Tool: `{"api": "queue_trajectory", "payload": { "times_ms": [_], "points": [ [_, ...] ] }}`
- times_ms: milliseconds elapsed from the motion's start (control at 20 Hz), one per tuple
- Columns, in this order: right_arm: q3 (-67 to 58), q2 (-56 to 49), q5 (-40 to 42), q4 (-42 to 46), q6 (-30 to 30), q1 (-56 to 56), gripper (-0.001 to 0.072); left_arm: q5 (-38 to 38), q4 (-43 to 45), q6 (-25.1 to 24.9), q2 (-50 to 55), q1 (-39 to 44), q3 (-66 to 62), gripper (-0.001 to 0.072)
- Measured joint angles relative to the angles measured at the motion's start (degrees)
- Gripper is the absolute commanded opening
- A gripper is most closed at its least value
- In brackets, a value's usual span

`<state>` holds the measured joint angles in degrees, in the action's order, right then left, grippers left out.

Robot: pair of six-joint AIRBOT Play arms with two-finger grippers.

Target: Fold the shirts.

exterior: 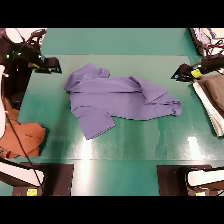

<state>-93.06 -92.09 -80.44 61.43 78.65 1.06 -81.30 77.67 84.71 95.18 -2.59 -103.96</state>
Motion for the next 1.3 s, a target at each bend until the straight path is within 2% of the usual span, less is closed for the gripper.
{"api": "queue_trajectory", "payload": {
  "times_ms": [150,500,700,900,950,1000,1050,1300],
  "points": [
    [7.4,5.8,0.0,0.0,-1.1,0.9,0.0408,-0.1,-0.7,0.2,-6.0,-0.4,11.0,0.0618],
    [25.0,17.5,3.7,-0.3,-1.7,1.7,0.0408,11.9,-9.8,0.4,-17.3,-0.8,40.6,0.0618],
    [30.7,21.6,4.8,-0.3,-1.8,1.8,0.0408,21.5,-16.0,0.3,-18.5,-0.3,49.3,0.0618],
    [33.5,23.8,5.2,-0.3,-1.8,1.8,0.0408,27.2,-18.5,-0.8,-18.1,3.1,52.4,0.0615],
    [33.8,24.0,5.2,-0.3,-1.8,1.8,0.0408,28.3,-19.1,-1.0,-18.0,3.8,52.7,0.0443],
    [34.0,24.2,5.1,-0.3,-1.8,1.9,0.0408,29.2,-19.1,-1.2,-17.8,4.4,52.9,0.0203],
    [34.2,24.3,4.8,-0.2,-1.7,2.1,0.0408,29.5,-18.8,-1.3,-17.6,4.8,52.9,0.0027],
    [35.8,24.6,3.1,0.2,0.2,6.5,0.0409,29.9,-19.3,-1.6,-17.6,5.6,49.9,0.0026]
  ]
}}
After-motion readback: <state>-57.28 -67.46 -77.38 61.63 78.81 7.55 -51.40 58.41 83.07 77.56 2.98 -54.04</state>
